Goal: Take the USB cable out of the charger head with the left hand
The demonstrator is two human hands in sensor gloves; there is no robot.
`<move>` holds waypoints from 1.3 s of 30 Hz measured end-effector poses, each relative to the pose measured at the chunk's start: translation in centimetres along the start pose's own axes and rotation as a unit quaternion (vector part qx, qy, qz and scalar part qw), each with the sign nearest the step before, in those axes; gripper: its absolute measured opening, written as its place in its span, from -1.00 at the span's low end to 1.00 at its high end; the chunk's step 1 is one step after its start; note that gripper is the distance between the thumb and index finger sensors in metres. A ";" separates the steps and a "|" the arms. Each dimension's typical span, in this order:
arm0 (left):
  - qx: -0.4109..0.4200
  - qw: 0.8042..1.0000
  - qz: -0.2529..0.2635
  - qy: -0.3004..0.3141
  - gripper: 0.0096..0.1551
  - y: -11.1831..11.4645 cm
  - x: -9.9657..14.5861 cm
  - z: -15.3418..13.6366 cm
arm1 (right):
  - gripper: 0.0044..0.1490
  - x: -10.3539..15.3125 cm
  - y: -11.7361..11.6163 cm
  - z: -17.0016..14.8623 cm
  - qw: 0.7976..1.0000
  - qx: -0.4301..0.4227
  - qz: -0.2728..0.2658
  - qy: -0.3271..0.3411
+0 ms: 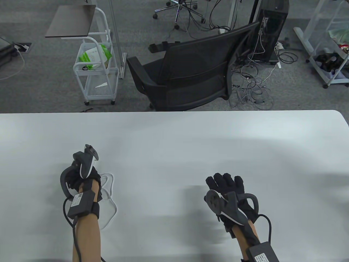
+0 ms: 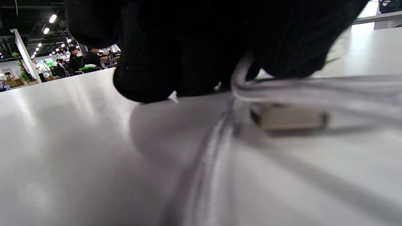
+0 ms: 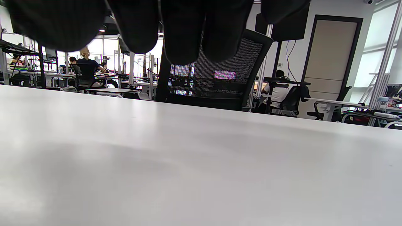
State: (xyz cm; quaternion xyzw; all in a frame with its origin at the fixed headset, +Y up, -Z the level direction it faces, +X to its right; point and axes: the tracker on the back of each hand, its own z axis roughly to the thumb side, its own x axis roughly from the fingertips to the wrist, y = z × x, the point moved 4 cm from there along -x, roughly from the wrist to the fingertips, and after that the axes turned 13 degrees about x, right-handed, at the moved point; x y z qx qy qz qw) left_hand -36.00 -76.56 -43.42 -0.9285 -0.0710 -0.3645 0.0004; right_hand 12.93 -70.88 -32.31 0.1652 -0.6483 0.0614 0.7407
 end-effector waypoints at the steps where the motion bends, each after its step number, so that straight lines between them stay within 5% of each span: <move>1: 0.007 1.000 0.003 0.007 -0.50 -0.2 0.1 0.0 | -0.15 0.0 0.0 0.0 1.000 0.000 0.001 0.000; 11: 0.146 0.981 0.034 0.124 -0.52 -6.9 4.8 2.3 | -0.15 -0.1 -0.9 -0.6 1.000 0.006 0.023 -0.006; 19: 0.246 0.914 0.077 0.314 -0.54 -12.8 15.7 4.6 | -0.16 -0.2 -2.4 -1.4 0.998 0.016 0.054 -0.010; 27: 0.200 0.850 0.083 0.480 -0.55 -9.6 26.8 6.9 | -0.16 -0.3 -2.4 -1.4 0.998 0.016 0.054 -0.010; 33: 0.143 0.835 0.073 0.526 -0.56 -5.5 29.3 7.8 | -0.16 -0.4 -2.5 -1.3 0.998 0.014 0.054 -0.011; 39: 0.118 0.833 0.060 0.538 -0.56 -4.0 29.6 8.1 | -0.16 -0.2 -1.2 -1.0 0.999 -0.022 0.027 -0.008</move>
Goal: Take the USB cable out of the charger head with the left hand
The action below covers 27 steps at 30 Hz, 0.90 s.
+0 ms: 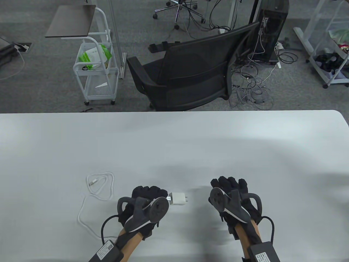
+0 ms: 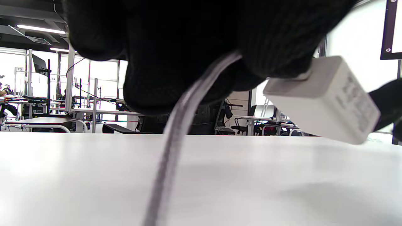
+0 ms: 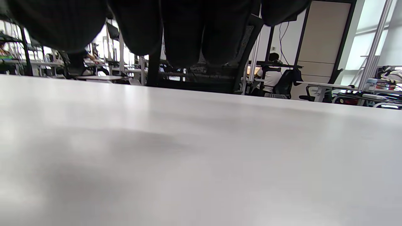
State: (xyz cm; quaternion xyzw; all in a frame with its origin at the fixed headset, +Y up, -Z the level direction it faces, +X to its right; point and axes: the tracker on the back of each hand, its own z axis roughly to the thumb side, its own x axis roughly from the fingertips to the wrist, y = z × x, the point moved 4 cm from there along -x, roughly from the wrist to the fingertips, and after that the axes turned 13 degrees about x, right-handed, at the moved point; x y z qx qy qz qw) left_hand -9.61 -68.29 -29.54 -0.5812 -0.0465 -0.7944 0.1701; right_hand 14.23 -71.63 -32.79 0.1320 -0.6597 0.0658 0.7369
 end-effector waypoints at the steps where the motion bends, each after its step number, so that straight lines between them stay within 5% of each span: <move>1: 0.003 1.000 0.000 0.001 -0.56 0.0 0.0 0.0 | -0.16 0.2 0.6 0.2 1.000 -0.023 -0.013 0.006; 9: 0.034 0.999 0.029 0.018 -0.56 -1.0 0.2 0.8 | -0.08 1.4 2.9 4.5 0.975 -0.202 -0.008 0.096; 21: 0.083 0.996 0.015 0.021 -0.56 -0.5 0.2 0.8 | -0.09 1.6 3.2 5.2 0.965 -0.248 -0.023 0.086; 27: 0.069 0.998 -0.008 0.014 -0.57 -0.4 -0.2 0.8 | -0.12 2.0 4.3 5.4 0.975 -0.187 -0.064 0.100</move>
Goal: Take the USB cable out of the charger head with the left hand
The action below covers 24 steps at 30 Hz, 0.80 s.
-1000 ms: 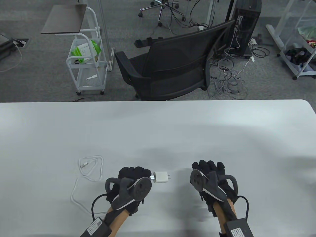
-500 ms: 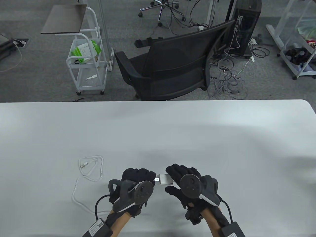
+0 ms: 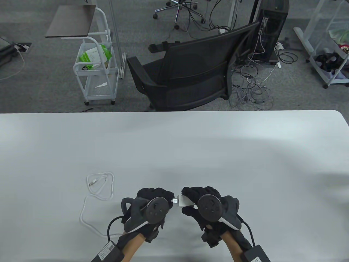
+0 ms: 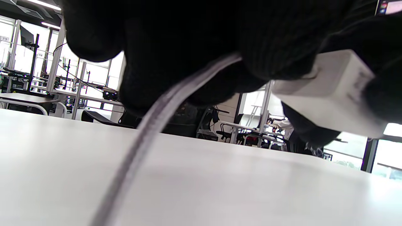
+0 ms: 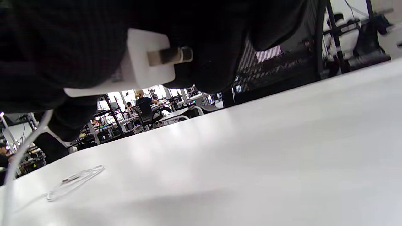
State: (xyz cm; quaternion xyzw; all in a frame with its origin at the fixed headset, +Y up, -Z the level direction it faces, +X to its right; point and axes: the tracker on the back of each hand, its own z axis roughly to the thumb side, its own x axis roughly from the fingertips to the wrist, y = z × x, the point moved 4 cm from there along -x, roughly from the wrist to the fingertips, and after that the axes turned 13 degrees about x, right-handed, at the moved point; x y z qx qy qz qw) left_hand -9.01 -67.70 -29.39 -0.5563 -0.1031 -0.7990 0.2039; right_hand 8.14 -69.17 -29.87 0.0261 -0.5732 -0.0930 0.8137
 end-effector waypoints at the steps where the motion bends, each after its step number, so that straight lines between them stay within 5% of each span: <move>1: -0.005 1.000 0.002 -0.005 -0.57 -0.1 0.0 0.0 | -0.12 0.1 0.3 0.1 1.000 0.020 -0.008 0.005; 18: -0.015 1.000 -0.009 -0.025 -0.59 -0.1 -0.6 0.4 | -0.11 0.3 2.1 0.4 0.994 0.103 -0.033 0.010; 20: -0.101 0.993 0.006 -0.053 -0.59 -0.9 -0.5 -1.6 | -0.12 0.5 2.4 -1.8 0.979 0.195 -0.049 -0.013; 24: 0.004 0.996 -0.013 -0.084 -0.59 -0.8 -0.1 -4.7 | -0.13 0.6 1.8 -4.5 0.992 0.116 -0.018 -0.042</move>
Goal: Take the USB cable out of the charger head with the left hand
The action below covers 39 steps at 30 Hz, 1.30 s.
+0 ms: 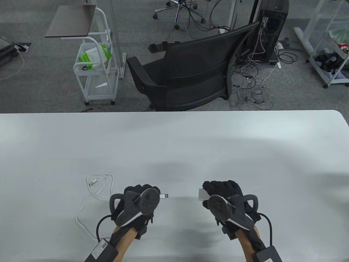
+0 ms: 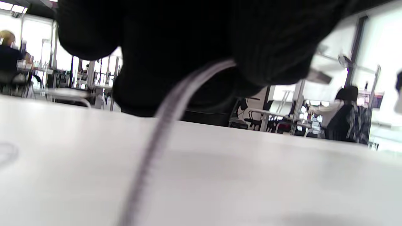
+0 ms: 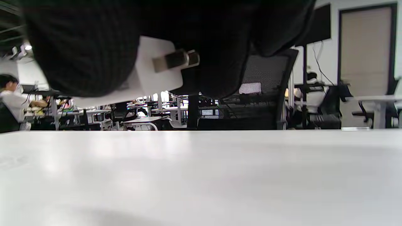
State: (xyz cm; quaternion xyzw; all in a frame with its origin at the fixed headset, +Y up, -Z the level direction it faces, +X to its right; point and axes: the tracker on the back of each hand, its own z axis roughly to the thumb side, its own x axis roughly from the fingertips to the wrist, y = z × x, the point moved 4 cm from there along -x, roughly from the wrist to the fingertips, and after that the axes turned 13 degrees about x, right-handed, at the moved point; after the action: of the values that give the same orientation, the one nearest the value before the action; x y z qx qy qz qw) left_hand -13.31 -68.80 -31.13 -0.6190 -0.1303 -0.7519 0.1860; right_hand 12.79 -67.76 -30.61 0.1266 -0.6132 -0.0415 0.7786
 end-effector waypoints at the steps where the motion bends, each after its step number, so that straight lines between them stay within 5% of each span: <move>1: -0.009 1.000 -0.004 -0.003 -0.59 0.1 0.0 -0.2 | -0.14 -0.1 0.1 -0.1 1.000 0.003 -0.001 -0.002; 18: -0.024 0.999 -0.019 0.030 -0.58 1.4 0.2 1.8 | -0.14 -0.2 -0.3 -0.8 0.999 -0.003 -0.015 -0.030; 29: -0.022 0.999 -0.032 0.033 -0.55 2.1 0.4 2.2 | -0.16 -1.4 -9.0 -1.5 0.980 0.085 0.163 -0.077; 39: -0.024 0.999 -0.039 0.028 -0.54 2.2 0.4 2.1 | -0.14 -1.4 -9.8 -1.5 0.973 0.096 0.192 -0.082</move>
State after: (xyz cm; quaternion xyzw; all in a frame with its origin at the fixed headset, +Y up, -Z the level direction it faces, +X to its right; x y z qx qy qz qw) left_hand -10.56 -69.92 -30.40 -0.5963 -0.1311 -0.7785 0.1455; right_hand 14.80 -76.68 -34.65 0.0768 -0.6893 0.1576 0.7030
